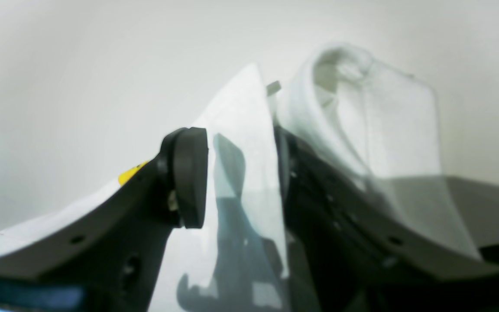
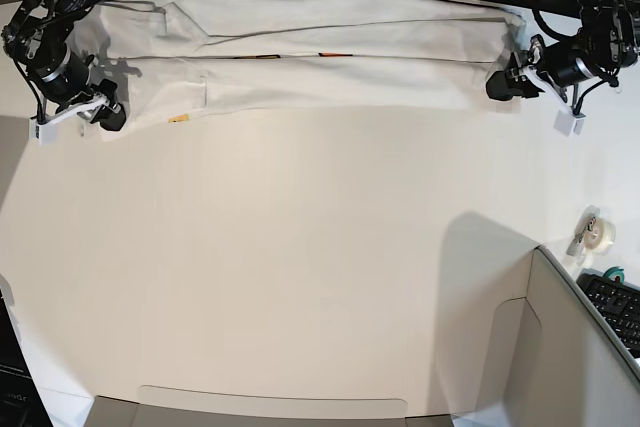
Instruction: Layout the t-shirt on the table in an organized manner, then fold the t-shirt properly
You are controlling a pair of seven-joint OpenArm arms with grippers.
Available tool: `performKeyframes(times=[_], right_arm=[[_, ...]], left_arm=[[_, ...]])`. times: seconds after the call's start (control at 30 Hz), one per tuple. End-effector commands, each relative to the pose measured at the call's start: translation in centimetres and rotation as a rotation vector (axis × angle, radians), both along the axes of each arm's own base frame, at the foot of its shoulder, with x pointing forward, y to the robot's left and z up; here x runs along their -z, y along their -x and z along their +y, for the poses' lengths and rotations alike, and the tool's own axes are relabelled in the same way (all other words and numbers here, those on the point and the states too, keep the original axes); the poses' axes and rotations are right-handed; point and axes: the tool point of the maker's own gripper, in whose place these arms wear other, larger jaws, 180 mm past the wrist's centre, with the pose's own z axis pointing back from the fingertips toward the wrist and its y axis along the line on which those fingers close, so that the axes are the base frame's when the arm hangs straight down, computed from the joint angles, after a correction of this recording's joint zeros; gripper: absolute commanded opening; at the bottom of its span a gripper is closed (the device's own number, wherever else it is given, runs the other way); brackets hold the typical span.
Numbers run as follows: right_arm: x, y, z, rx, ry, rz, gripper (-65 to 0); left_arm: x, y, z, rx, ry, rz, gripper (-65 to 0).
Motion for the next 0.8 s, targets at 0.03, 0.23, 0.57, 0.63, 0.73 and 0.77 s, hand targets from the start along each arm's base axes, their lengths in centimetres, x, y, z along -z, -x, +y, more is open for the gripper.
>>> performKeyframes(times=[0.03,0.23,0.57,0.63,0.73,0.77], right_arm=[[-1.3,-0.8,-0.3,-0.005,0.01,-0.049,-45.4],[-1.1,-0.9,0.4,-0.028,0.009,-0.045,-65.0],[-6.0,-0.7,3.6,-0.17,0.141,-0.157,-65.0],[-6.5,-0.3,3.6,-0.174,0.163,-0.165,-65.0],[-6.6,0.1,3.5,-0.177,0.176,-0.16,-65.0],[-6.4,0.3,3.5,-0.175,0.175,-0.153,-65.0]], left_arm=[[-1.0,-0.8,0.5,0.0,-0.01,-0.036,-40.7],[-1.0,-0.7,0.5,-0.001,-0.009,-0.034,-40.7],[-1.0,-0.8,0.5,-0.001,-0.009,-0.036,-40.7],[-1.0,-0.8,0.5,-0.001,-0.009,-0.036,-40.7],[-1.0,-0.8,0.5,0.0,-0.009,-0.035,-40.7],[-1.0,-0.8,0.5,0.0,-0.009,-0.035,-40.7]])
